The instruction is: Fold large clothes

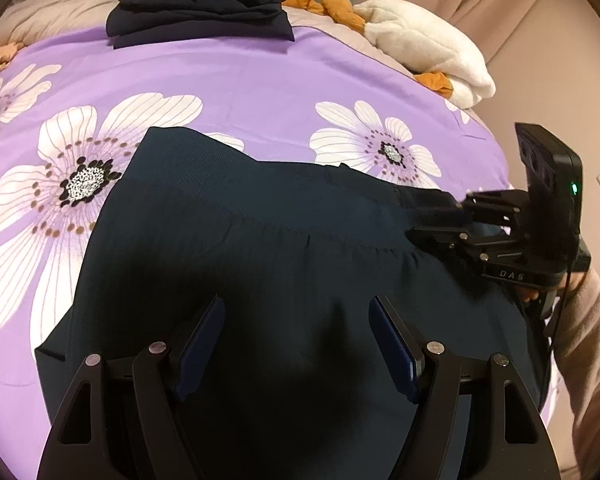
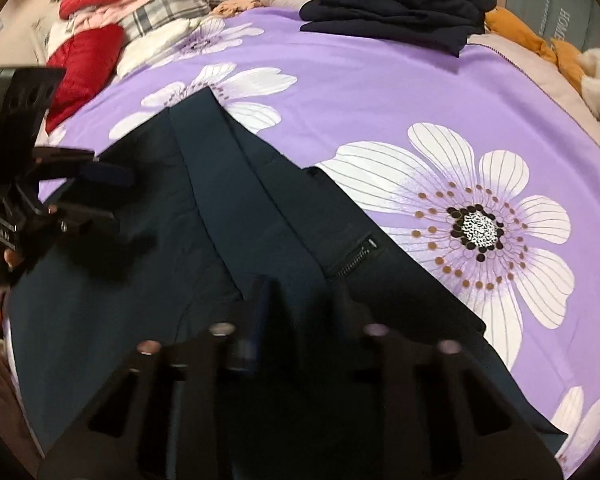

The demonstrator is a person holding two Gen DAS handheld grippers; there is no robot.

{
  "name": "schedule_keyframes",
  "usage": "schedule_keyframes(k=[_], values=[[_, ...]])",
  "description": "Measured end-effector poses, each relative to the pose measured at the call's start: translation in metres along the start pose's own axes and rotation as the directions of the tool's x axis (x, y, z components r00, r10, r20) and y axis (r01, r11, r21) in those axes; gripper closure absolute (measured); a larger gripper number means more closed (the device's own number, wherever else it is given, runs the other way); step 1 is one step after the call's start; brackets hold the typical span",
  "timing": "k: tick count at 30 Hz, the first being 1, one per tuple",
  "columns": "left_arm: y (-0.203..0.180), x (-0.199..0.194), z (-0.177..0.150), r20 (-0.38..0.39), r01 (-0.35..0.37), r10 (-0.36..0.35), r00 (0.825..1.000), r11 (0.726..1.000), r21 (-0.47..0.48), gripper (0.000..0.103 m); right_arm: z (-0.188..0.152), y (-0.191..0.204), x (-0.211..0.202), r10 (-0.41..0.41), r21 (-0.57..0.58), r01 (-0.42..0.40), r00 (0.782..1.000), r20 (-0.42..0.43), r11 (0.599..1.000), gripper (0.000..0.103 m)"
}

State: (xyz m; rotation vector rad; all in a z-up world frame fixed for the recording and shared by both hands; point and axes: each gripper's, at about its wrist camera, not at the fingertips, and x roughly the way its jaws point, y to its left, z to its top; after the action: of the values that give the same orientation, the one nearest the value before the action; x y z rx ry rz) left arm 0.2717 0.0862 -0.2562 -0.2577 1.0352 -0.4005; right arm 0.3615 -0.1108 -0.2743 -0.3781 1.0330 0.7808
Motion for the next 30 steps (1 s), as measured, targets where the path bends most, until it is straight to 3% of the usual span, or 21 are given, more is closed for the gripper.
schedule_keyframes(k=[1, 3, 5, 7, 10, 12, 15, 21, 25, 30], values=[[0.001, -0.001, 0.0, 0.001, 0.004, -0.004, 1.0, 1.0, -0.006, 0.029, -0.001, 0.004, 0.0, -0.023, -0.022, 0.023, 1.0, -0.009, 0.999, 0.094], [0.002, -0.001, 0.001, 0.003, 0.009, -0.008, 1.0, 1.0, -0.014, 0.029, -0.004, 0.013, -0.001, -0.067, -0.074, 0.065, 0.997, -0.025, 0.995, 0.095], [0.002, -0.001, 0.002, 0.008, 0.008, -0.008, 1.0, 1.0, -0.022, 0.029, -0.004, 0.032, -0.002, -0.182, -0.158, 0.178, 0.983, -0.013, 0.971, 0.097], [0.001, 0.0, 0.003, 0.014, 0.001, -0.001, 1.0, 1.0, -0.028, 0.029, -0.003, 0.046, -0.004, -0.278, -0.223, 0.275, 0.96, 0.019, 0.935, 0.098], [0.0, 0.002, 0.008, 0.021, 0.001, 0.0, 1.0, 0.999, -0.04, 0.029, 0.005, 0.052, -0.005, -0.421, -0.266, 0.431, 0.902, 0.096, 0.862, 0.098], [-0.001, 0.006, 0.014, 0.028, -0.009, 0.01, 1.0, 0.999, -0.043, 0.029, 0.012, 0.046, -0.005, -0.461, -0.247, 0.475, 0.88, 0.117, 0.845, 0.098], [0.001, 0.012, 0.022, 0.036, -0.028, 0.03, 0.999, 0.998, -0.051, 0.029, 0.021, 0.031, 0.001, -0.483, -0.204, 0.496, 0.868, 0.113, 0.844, 0.099], [0.01, 0.023, 0.035, 0.054, -0.085, 0.088, 0.995, 0.995, -0.054, 0.029, 0.019, 0.019, 0.023, -0.437, -0.138, 0.439, 0.898, 0.045, 0.888, 0.098], [0.017, 0.03, 0.046, 0.051, -0.136, 0.139, 0.989, 0.988, -0.069, 0.029, 0.022, -0.001, 0.009, -0.36, 0.046, 0.357, 0.93, 0.078, 0.933, 0.091], [0.023, 0.025, 0.052, 0.061, -0.171, 0.177, 0.982, 0.981, -0.092, 0.029, 0.015, -0.022, -0.028, -0.351, 0.232, 0.314, 0.926, 0.137, 0.921, 0.086]])
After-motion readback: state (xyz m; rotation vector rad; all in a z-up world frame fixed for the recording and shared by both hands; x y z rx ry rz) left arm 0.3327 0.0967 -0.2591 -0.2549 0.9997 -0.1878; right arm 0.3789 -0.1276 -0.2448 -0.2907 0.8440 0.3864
